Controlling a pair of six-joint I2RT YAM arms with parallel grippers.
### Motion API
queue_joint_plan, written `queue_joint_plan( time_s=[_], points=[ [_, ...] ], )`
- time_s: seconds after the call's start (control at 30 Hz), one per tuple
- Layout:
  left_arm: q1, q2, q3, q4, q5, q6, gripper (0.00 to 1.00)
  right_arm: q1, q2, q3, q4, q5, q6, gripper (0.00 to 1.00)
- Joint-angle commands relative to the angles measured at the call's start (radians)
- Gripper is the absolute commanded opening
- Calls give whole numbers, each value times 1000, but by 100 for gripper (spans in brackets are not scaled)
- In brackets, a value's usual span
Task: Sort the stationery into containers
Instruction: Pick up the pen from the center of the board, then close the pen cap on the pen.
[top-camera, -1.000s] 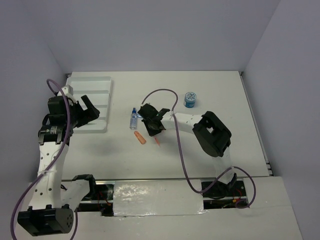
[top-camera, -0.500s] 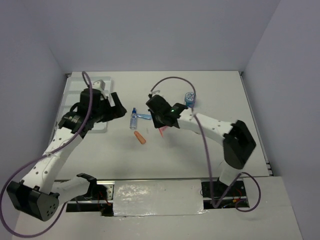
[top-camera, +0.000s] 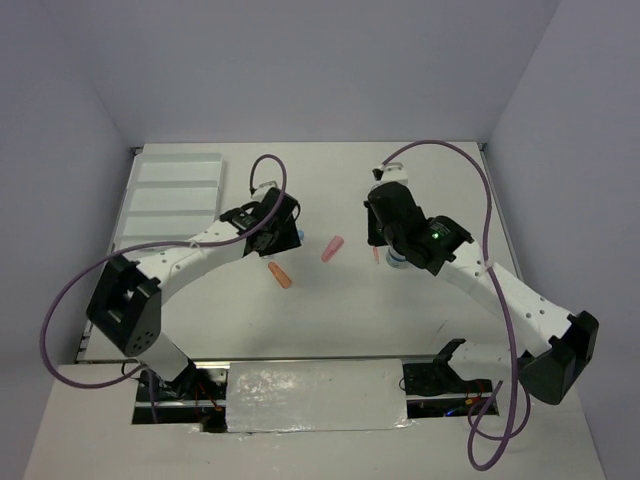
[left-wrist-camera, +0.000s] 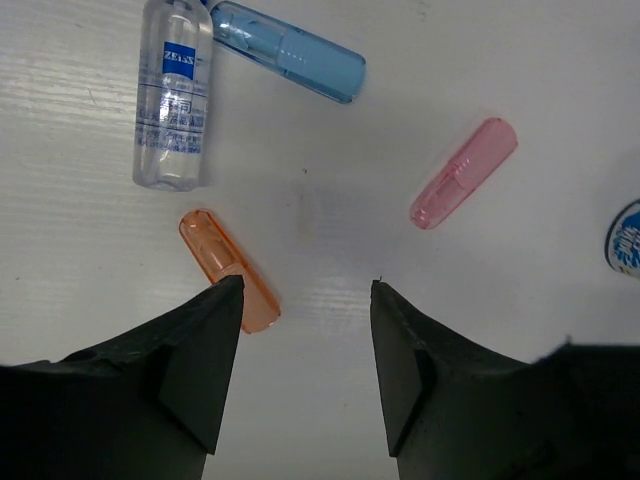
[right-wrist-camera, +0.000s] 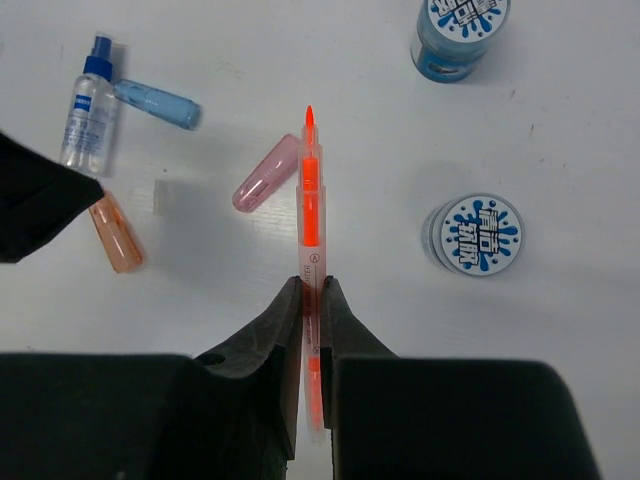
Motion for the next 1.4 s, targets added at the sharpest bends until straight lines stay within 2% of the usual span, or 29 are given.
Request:
queue_joint_plan(
  time_s=[0.0,0.17,0.43,0.77,0.87,0.97,1.03,1.07,1.17,1.2,1.37],
  points=[
    [-22,85,80,8,-69,-67,65,-8,-63,-24,-16,-1,-21,0],
    [-41,214,156,-48,-91,-87,57,-10,-61,-60,-5,-19,-35,0],
    [-42,341,180,-85,-121,-95,55,-11,-50,-93,41,-68,-58,0],
    [-42,411,185,-59,-114,-95,49,-11,-42,-127,84,-108,-76,0],
    [-44,431,188,-51,-101,-92,41,-11,-42,-135,88,-110,-79,0],
    [-44,440,186,-55,-98,-92,22,-11,-45,-140,88,-108,-82,0],
    [-45,437,182,-55,-97,-92,18,-11,-50,-143,97,-114,-82,0],
    [-45,429,174,-58,-97,-93,10,-11,-51,-149,103,-136,-87,0],
    [-45,395,162,-68,-103,-98,1,-31,-65,-187,166,-214,-96,0],
    [-45,353,157,-68,-109,-99,0,-39,-76,-201,191,-284,-93,0],
    [-47,120,117,25,-152,-55,0,-40,-142,-375,459,-423,-12,0]
  ],
)
